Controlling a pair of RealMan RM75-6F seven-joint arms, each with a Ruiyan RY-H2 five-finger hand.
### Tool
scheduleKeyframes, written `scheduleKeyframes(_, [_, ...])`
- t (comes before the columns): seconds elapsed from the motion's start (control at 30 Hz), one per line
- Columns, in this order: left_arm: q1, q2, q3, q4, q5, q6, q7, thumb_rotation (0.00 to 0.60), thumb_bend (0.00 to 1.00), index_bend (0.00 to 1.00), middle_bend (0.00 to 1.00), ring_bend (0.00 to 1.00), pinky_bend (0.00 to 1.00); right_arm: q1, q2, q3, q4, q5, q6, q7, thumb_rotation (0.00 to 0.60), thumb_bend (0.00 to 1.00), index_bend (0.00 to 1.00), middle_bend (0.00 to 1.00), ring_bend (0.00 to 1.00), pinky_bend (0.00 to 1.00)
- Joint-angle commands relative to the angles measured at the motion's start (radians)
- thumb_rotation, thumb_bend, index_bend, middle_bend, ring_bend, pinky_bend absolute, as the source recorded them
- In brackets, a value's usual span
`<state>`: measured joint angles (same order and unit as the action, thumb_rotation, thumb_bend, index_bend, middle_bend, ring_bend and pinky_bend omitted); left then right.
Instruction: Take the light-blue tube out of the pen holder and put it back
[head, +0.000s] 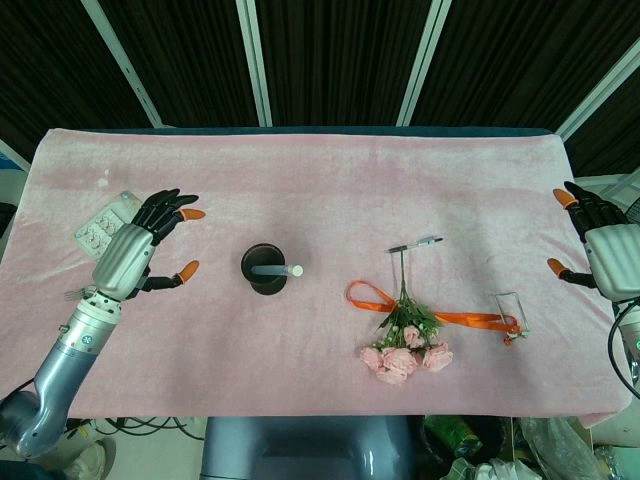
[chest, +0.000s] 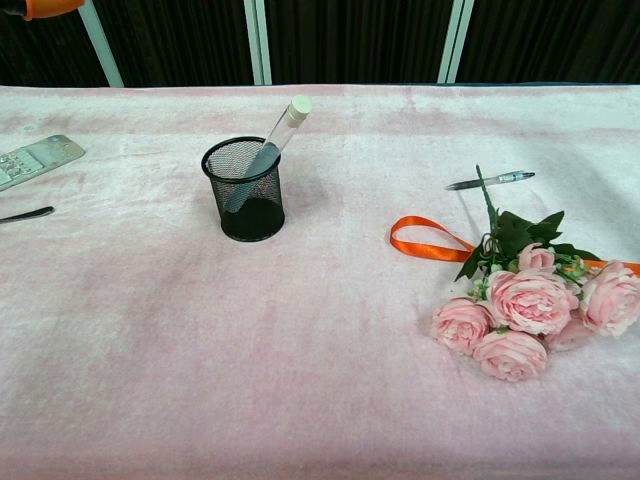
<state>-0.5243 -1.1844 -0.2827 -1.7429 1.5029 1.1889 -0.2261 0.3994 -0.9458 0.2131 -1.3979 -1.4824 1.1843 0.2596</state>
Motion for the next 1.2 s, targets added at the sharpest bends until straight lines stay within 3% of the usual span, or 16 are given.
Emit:
scheduleKeyframes(0.03, [0.011,0.005,0.015,-0.002,0.009,0.014,0.003,0.600,0.31,0.23,0.12,0.00,0.00,-0.002,-0.002,0.002,-0.016,0.010,0.009,-0.003,0.600,0.14,0.00,0.03,0.10,0.18])
scheduleKeyframes(0.8, [-0.013,0.023,0.026,0.045,-0.059,-0.003,0.027,0.600,0.31,0.24,0.13,0.00,0.00,0.000,-0.027,-0.007,-0.092,0.105,-0.012,-0.121,0.600,0.14,0.00,0.03,0.10,0.18])
scheduleKeyframes(1.03, [-0.010,0.052,0.025,0.023,-0.066,0.010,0.045,0.600,0.31,0.24,0.14,0.00,0.00,-0.022,-0.012,-0.010,-0.155,0.111,0.024,-0.145,0.600,0.14,0.00,0.03,0.10,0.18])
scheduleKeyframes(1.2, [0.009,0.117,0.045,-0.014,-0.139,-0.035,0.104,0.600,0.32,0.26,0.13,0.00,0.00,-0.110,-0.025,-0.050,-0.219,0.077,0.155,-0.179,0.600,0.14,0.00,0.04,0.10,0.18])
